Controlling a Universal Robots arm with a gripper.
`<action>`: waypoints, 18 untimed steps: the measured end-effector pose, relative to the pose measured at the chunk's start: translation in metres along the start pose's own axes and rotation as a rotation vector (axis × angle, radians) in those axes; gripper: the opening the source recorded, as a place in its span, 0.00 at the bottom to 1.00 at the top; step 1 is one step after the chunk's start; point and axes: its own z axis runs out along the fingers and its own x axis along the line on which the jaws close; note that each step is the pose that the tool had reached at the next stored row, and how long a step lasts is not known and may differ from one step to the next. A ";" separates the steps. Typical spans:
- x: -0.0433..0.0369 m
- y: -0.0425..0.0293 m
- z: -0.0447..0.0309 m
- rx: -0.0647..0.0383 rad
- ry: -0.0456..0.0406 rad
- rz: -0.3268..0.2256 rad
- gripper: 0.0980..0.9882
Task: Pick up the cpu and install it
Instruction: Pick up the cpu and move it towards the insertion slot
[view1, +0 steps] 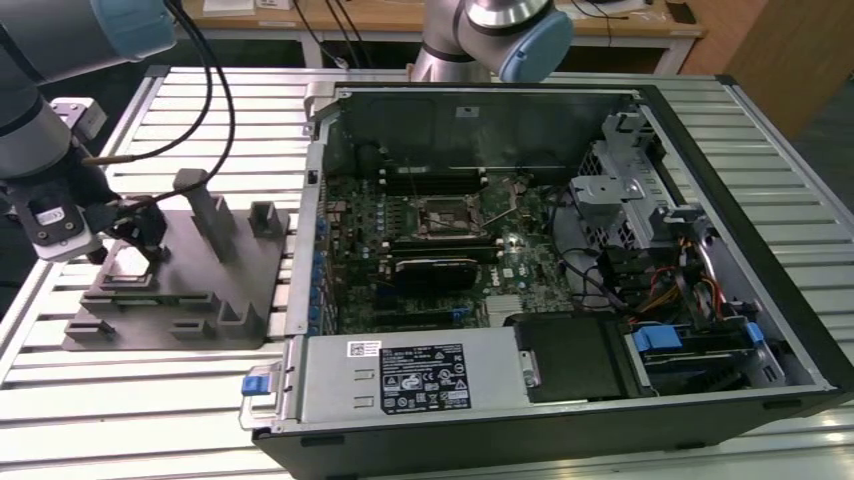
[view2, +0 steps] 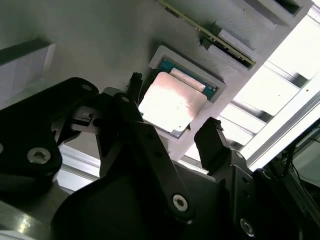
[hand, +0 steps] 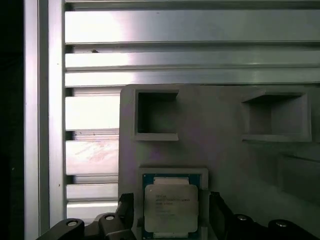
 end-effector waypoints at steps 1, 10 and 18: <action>0.0000 0.0000 0.0005 0.000 0.0004 -0.013 0.68; 0.0002 -0.0005 0.0094 -0.001 0.0075 -0.052 0.68; 0.0002 -0.0005 0.0113 -0.001 0.0083 -0.053 0.68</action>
